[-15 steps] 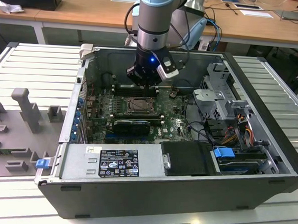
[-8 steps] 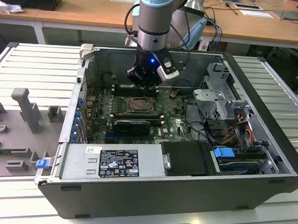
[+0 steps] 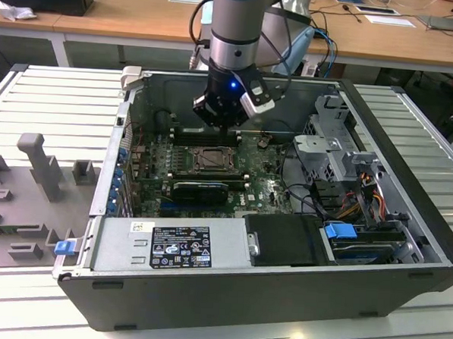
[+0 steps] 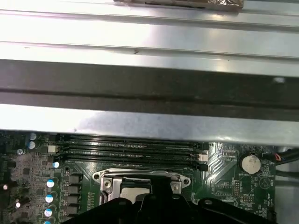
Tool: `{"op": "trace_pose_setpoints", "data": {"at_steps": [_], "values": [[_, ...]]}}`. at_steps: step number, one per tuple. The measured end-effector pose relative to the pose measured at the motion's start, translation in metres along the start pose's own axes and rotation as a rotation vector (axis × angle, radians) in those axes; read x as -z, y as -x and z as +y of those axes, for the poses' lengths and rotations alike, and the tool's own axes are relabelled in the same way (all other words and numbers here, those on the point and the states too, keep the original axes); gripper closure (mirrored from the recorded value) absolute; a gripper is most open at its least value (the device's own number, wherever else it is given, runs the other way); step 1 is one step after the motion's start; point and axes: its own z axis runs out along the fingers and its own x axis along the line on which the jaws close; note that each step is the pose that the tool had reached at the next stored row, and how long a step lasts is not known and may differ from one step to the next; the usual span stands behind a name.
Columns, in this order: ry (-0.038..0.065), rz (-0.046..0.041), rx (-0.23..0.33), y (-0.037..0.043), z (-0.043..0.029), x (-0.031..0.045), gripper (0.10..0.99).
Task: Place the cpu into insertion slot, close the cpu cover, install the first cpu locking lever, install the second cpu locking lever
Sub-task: 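Install the second cpu locking lever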
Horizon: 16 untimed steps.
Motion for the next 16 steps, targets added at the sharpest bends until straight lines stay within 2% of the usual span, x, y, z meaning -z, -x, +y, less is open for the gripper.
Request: {"op": "trace_pose_setpoints", "data": {"at_steps": [2, 4, 5, 7, 13, 14, 16], "values": [[0.0, 0.0001, 0.0, 0.0001, 0.0001, 0.0057, 0.98], [0.0, 0.0, 0.0, 0.0001, -0.0017, 0.0068, 0.98], [0.0, 0.0001, 0.0, -0.0001, -0.0049, 0.007, 0.98], [0.0, 0.0001, 0.0, -0.0007, -0.0169, 0.0076, 0.98], [-0.005, 0.0005, 0.0, -0.0018, -0.0387, 0.0078, 0.98], [-0.005, 0.0015, 0.0, -0.002, -0.0423, 0.0074, 0.98], [-0.005, 0.0118, 0.0, -0.0023, -0.0477, 0.0047, 0.98]]}}
